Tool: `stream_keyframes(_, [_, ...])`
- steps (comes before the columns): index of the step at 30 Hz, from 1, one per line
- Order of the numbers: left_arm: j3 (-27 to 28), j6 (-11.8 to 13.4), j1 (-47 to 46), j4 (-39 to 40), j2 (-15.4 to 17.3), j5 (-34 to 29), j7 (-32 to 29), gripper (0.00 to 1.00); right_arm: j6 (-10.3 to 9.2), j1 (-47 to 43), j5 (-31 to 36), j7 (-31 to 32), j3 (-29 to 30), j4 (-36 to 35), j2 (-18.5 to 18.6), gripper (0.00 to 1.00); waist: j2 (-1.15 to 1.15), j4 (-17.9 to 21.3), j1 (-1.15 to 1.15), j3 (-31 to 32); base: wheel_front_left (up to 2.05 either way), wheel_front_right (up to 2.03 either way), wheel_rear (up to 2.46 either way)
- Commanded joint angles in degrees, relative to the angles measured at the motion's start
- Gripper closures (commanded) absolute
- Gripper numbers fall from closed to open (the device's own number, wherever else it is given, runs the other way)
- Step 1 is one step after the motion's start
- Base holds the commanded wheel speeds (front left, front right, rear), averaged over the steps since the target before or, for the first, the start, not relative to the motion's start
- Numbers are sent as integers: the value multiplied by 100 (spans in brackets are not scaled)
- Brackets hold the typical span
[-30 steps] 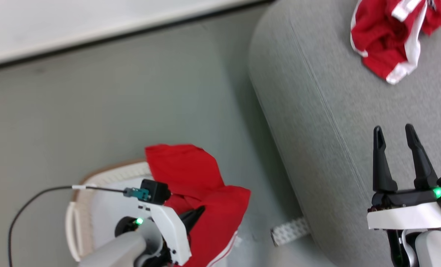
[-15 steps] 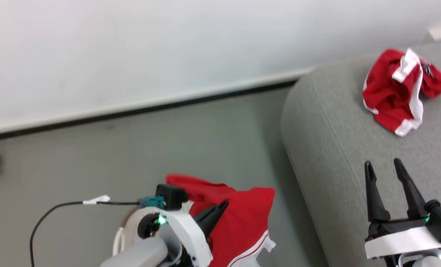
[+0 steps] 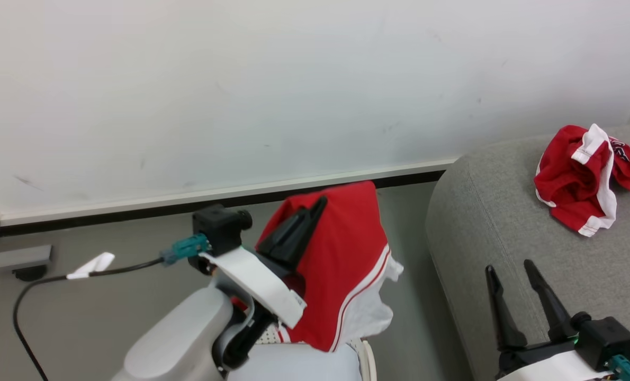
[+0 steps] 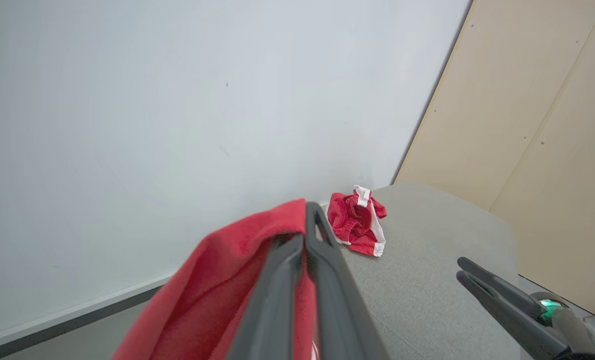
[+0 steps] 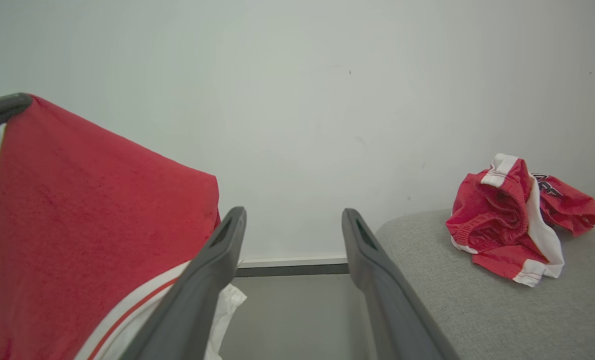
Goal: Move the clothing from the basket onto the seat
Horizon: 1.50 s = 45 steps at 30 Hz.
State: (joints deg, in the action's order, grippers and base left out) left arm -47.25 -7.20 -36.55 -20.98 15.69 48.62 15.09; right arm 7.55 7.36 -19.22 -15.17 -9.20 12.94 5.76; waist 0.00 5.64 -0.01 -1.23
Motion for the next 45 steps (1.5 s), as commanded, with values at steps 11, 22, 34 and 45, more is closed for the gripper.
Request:
stream_keyframes(11, [902, 40, 258, 772, -151, -1168, 7, 100, -13, -85, -147, 4, -458, 137, -21, 0, 0, -122, 1, 215, 0, 0, 0])
stream_keyframes(22, [1121, 19, 439, 831, -306, -1508, 7, 100, -13, -72, -214, 4, -644, 186, 70, 0, 0, -183, 1, 301, 0, 0, 0])
stream_keyframes(34, [1263, -19, 456, 763, -404, -1661, 7, 100, -13, 92, -166, 4, -926, 217, 153, 0, 0, -198, 1, 266, 0, 0, 0])
stream_keyframes(45, [1109, -33, 344, 650, -496, -1564, 8, 100, -13, 509, -180, 4, -1832, 492, 393, 0, 0, -426, 1, 196, 0, 0, 0])
